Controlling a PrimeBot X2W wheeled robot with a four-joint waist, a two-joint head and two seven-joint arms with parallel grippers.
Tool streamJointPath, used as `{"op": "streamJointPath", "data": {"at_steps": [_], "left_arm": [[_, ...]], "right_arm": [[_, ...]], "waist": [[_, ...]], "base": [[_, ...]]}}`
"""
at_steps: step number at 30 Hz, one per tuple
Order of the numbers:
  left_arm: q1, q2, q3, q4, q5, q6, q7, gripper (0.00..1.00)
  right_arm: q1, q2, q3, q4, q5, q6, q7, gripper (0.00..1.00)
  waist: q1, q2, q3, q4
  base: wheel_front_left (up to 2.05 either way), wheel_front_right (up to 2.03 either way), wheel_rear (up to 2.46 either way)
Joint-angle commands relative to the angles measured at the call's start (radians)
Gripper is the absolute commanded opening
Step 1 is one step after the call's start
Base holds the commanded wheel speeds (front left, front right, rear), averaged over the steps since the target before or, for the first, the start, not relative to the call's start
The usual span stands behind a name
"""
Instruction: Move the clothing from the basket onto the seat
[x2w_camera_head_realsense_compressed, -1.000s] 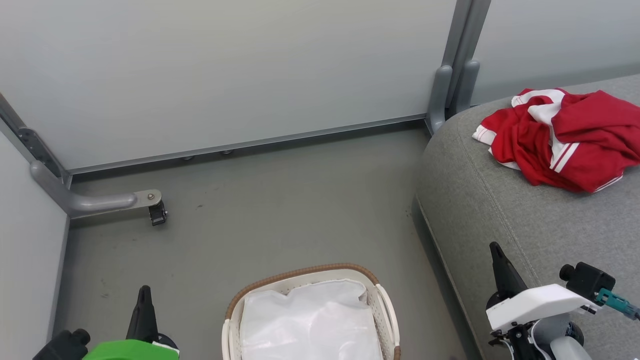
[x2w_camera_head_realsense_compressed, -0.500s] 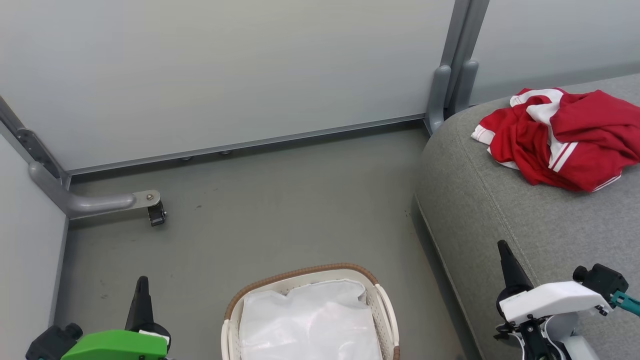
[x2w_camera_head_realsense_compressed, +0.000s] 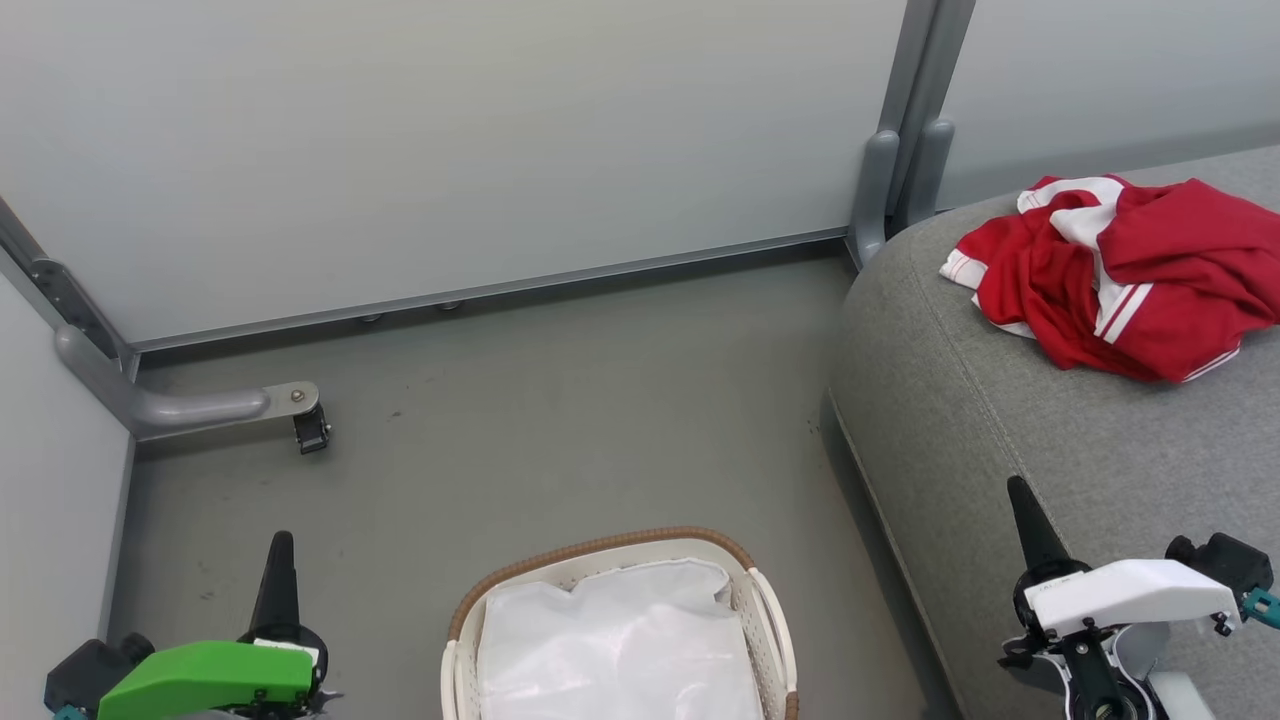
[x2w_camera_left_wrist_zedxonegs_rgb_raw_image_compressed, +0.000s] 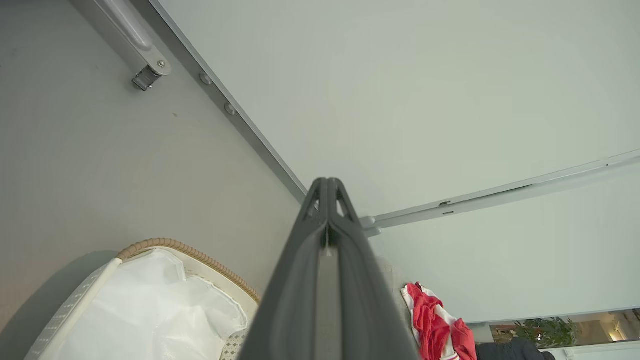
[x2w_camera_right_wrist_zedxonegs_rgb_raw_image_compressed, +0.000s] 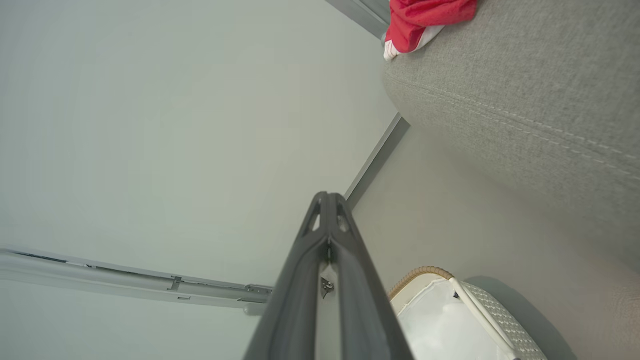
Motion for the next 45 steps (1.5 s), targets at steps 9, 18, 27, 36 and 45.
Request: {"op": "streamJointPath", "data": {"at_steps": [9, 18, 27, 36, 45], "left_arm": [[-0.042, 0.003, 0.015, -0.009, -0.092, -0.008, 0.028, 0.0], [-0.056, 0.004, 0.022, -0.008, -0.164, -0.012, 0.05, 0.0], [-0.068, 0.004, 0.03, -0.007, -0.231, -0.014, 0.07, 0.0], [-0.079, 0.004, 0.037, -0.006, -0.292, -0.016, 0.088, 0.0], [-0.091, 0.004, 0.044, -0.006, -0.349, -0.019, 0.106, 0.0]], "right_arm": [[-0.017, -0.006, -0.023, -0.02, 0.1, -0.001, 0.029, 0.0], [-0.018, -0.006, -0.038, -0.026, 0.178, -0.001, 0.051, 0.0], [-0.017, -0.005, -0.053, -0.031, 0.25, -0.001, 0.071, 0.0], [-0.017, -0.004, -0.067, -0.036, 0.314, -0.001, 0.091, 0.0], [-0.017, -0.003, -0.08, -0.041, 0.376, -0.001, 0.11, 0.0]], "waist": [[0.0, 0.0, 0.0, -0.002], [0.0, 0.0, -0.001, -0.004], [0.0, 0.0, -0.001, -0.006], [0.0, 0.0, -0.001, -0.008], [0.0, 0.0, -0.002, -0.01]], "base": [[0.0, 0.0, 0.0], [0.0, 0.0, 0.0], [0.0, 0.0, 0.0], [0.0, 0.0, 0.0], [0.0, 0.0, 0.0]]}}
